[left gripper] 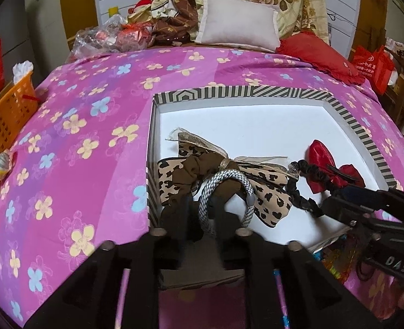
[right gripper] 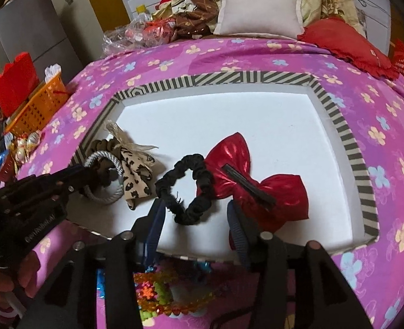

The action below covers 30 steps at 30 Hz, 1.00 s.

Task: Organize jewelry
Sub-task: 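Open both tools to drop the bracelet and hair tie beside the bows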

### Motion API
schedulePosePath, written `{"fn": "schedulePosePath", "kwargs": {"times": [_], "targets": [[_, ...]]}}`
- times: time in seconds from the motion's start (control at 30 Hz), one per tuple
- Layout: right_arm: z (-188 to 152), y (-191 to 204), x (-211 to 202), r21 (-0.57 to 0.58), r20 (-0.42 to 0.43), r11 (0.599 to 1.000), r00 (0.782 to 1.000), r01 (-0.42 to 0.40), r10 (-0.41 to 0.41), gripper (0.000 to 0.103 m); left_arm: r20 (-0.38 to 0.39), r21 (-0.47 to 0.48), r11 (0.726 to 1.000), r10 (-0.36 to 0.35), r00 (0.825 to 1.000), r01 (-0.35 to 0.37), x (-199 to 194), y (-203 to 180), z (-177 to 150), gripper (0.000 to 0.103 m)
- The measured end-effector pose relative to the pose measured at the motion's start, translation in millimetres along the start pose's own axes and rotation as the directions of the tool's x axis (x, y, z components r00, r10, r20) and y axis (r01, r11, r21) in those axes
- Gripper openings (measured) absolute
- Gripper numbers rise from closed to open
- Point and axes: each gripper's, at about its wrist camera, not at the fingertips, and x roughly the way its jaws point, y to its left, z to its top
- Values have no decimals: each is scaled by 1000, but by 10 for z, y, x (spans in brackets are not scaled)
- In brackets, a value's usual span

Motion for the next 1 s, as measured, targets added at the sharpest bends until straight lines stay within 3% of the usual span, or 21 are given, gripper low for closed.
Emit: {"fn": "schedulePosePath", "kwargs": {"times": [0.13, 0.2, 0.6, 1.0], "targets": [[-36, -22, -122, 14, 24, 1000, 1000, -1, 0, 49, 6, -23, 999, -29, 1000, 30, -83, 38, -4, 23], [-50, -24, -181, 20, 34, 1000, 999, -1, 0, 51, 10, -25, 999, -27, 1000, 28, -135, 41, -8, 25], [-235, 133, -582, 16, 94, 1000, 995, -14, 12, 59, 84, -12, 1000, -12, 996, 13, -620, -22, -158, 26], [-596, 180, -961, 10, 129, 1000, 991, 23, -24, 67, 99, -8, 999, -37, 994, 38, -886, -143, -454, 26]]}}
